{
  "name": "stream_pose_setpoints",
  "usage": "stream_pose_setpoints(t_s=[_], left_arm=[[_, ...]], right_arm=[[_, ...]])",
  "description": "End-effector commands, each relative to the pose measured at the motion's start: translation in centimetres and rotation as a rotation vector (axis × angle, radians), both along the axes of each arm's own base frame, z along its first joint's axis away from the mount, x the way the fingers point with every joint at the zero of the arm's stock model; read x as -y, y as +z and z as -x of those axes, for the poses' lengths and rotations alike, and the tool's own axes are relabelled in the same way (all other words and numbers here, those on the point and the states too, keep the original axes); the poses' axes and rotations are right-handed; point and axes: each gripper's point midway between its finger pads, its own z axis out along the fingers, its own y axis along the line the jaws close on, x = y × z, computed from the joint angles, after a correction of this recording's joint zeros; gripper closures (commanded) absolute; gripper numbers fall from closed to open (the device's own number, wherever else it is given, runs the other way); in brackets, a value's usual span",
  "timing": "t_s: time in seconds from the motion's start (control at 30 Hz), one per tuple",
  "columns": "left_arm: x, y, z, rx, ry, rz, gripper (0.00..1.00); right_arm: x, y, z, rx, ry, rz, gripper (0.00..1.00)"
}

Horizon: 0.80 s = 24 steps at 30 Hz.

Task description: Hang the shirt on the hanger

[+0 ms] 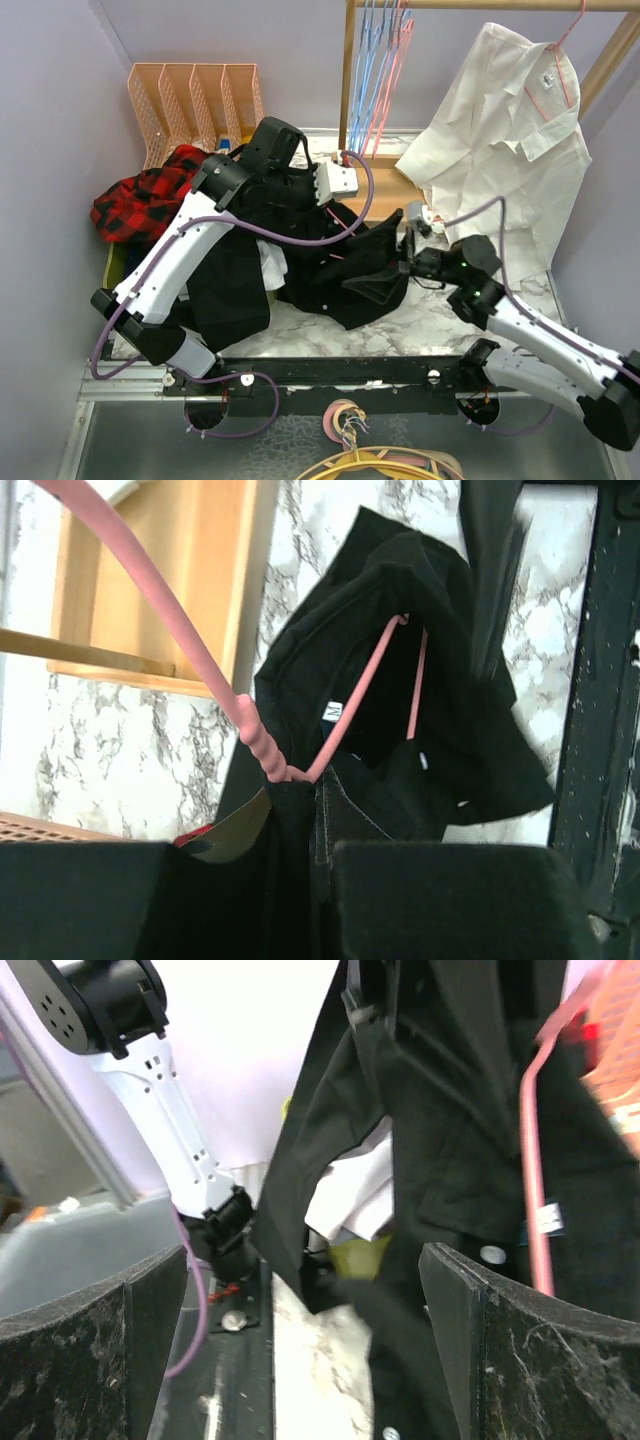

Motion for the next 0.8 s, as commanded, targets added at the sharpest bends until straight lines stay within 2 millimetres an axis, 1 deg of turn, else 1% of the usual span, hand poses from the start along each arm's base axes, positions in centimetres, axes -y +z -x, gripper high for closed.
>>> stream_pose_setpoints(t_s=[0.0, 0.1, 0.17, 0.27, 0.33, 0.4, 0.47, 0.53, 0.6, 0.67, 0.77], left_arm=[[-0.7, 0.0, 1.7, 0.017, -0.094, -0.017, 1.0], [-1.0, 0.3, 2.1, 0.029, -0.116, -0.026, 1.0], [-1.0, 0.9, 2.5, 0.035, -0.129, -0.018, 1.0], [-1.1, 2.1, 3.6, 0.03, -0.155, 0.014, 1.0], [-1.2, 3.2, 4.4, 0.035, -0.168, 0.042, 1.0], [-1.5, 3.9, 4.9, 0.049, -0.171, 0.055, 1.0], [-1.9, 4.2, 5.2, 0.066, -0.167, 0.053, 1.0], [-2.3, 4.2, 5.5, 0.079, -0.169, 0.046, 1.0], [-2.4, 4.1, 5.9, 0.09, -0.177, 0.042, 1.0], [-2.5, 4.1, 6.3, 0.102, -0.184, 0.043, 1.0], [-2.2, 4.4, 6.7, 0.113, -0.197, 0.059, 1.0]], right_arm=[[3.0, -0.6, -1.0, 0.132, -0.184, 0.129, 0.01], [4.7, -1.7, -1.8, 0.148, -0.283, 0.211, 0.0], [5.4, -2.3, -2.1, 0.134, -0.325, 0.234, 0.0], [6.3, -1.9, -2.5, 0.113, -0.385, 0.207, 0.0], [7.1, -2.5, -2.6, 0.111, -0.431, 0.195, 0.0], [7.7, -2.5, -2.5, 0.128, -0.458, 0.172, 0.0], [8.1, -3.2, -3.0, 0.131, -0.486, 0.191, 0.02], [8.5, -4.5, -3.8, 0.133, -0.526, 0.247, 0.04], [8.7, -4.9, -4.5, 0.129, -0.556, 0.266, 0.06], [8.4, -4.7, -4.4, 0.145, -0.544, 0.255, 0.1], [7.5, -5.0, -3.7, 0.165, -0.471, 0.273, 0.12]])
